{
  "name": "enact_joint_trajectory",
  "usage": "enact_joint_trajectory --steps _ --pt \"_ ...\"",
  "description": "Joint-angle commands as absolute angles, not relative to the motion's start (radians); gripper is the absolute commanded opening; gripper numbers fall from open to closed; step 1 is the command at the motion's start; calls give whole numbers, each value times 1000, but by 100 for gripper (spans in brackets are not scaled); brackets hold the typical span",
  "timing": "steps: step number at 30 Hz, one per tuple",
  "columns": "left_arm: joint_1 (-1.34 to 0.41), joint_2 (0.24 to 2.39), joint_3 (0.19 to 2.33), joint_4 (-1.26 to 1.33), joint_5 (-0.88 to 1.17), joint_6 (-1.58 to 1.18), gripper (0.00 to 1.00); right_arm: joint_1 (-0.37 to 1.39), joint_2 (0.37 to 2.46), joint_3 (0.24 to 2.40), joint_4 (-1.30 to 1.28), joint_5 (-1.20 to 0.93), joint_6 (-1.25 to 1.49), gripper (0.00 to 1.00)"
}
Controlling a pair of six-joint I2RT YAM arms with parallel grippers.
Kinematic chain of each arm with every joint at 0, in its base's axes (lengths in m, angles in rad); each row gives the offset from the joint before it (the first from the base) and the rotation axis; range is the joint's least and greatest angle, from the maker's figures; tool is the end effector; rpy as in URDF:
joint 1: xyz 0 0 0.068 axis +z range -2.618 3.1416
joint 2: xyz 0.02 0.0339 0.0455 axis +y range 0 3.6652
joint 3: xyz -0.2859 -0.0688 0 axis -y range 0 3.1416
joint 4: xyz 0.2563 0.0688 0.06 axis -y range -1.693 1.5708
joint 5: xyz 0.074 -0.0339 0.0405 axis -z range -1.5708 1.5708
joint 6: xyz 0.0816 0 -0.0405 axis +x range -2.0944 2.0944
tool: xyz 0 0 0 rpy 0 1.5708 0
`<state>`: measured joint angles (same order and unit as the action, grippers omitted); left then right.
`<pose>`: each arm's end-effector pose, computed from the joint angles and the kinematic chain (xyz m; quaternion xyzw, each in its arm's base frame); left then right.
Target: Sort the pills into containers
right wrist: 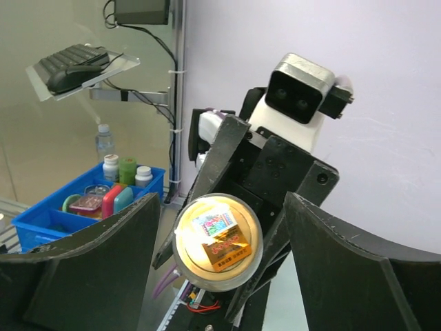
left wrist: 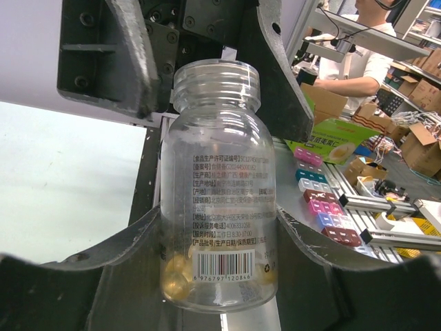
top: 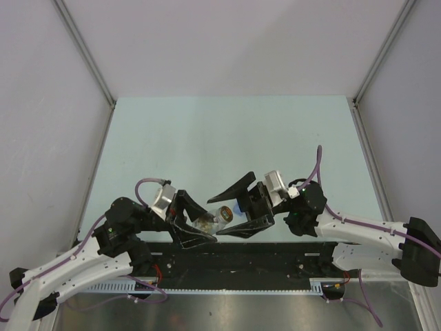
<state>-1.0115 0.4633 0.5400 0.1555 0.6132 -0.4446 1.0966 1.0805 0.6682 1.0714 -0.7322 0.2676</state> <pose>0.0409 -0.1539 0.3531 0.3927 0.5017 -0.6373 0.4335 0.0660 0.2480 0.4005 -0.4597 0.2468 0.6509 0.5514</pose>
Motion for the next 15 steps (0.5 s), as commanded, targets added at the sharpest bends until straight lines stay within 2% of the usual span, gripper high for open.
enact_joint_trajectory --steps 1,15 --pt "-1009 462 574 202 609 -456 0 1092 1051 675 1095 -635 245 78" --pt "-1009 463 552 202 615 -459 1 1048 991 729 1232 -568 402 78"
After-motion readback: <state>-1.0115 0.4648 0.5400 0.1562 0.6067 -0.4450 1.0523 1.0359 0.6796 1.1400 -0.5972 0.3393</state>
